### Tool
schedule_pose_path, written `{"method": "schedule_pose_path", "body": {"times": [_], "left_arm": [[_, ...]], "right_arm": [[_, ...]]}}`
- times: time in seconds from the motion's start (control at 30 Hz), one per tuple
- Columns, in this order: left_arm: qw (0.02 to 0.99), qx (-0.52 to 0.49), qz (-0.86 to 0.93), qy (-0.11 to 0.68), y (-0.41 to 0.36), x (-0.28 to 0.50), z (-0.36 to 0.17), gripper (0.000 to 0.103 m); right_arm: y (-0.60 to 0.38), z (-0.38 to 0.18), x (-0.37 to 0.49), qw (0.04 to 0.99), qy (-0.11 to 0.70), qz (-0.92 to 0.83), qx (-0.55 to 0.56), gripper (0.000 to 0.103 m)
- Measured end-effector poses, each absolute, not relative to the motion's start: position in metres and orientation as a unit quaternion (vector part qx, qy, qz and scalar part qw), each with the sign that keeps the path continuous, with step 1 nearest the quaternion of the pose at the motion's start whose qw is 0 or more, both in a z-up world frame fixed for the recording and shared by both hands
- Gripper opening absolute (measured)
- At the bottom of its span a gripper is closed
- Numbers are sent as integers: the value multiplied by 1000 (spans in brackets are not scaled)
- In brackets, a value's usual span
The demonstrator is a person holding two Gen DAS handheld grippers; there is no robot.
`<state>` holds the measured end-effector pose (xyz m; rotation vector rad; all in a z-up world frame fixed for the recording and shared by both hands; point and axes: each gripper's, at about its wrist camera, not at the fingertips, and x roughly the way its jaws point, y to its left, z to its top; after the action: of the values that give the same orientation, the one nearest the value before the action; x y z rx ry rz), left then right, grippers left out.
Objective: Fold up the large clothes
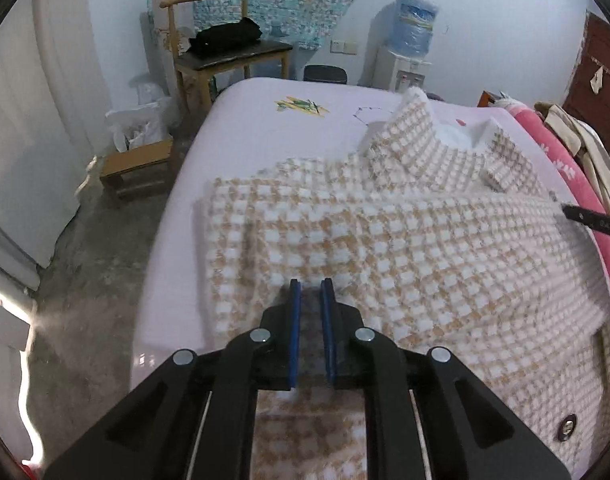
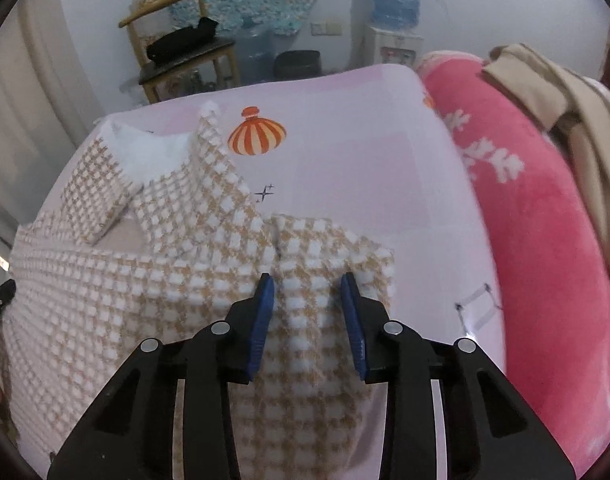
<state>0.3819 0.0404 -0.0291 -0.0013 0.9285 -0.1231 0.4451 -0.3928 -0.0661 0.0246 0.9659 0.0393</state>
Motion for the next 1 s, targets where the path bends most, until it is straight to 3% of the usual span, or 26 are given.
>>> {"method": "schedule_pose_path", "body": {"times": [0.07,0.17,0.33,0.47,0.6,0.67,0.83,1.0], "left_arm": [[901,-1,-71,427,44,372,-15,11],[903,11,-112,416,36,355,-2,11],[883,40,-103,456,22,353,-36,18],[894,11,-106,435,29,338,-13,19],[888,35,-116,444,16,324,-19,35],[878,58,-96,465,9,324,-40,35],[888,41,-88,449,16,296,-14,39],[895,41,-91,434,28,245,7,54]], "right_arm": [[-375,-48,419,892,447,63,6,34],[-340,-37,383,896,426,118,-28,42],[-304,-87,366,871,466,111,-111,43],[-298,-65,351,880,454,96,-98,43],[-275,-77,342,871,464,112,-119,46],[-272,-92,345,869,467,104,-125,47],[-287,-59,320,881,462,76,-68,47],[-291,-46,239,887,454,68,-57,64]]}}
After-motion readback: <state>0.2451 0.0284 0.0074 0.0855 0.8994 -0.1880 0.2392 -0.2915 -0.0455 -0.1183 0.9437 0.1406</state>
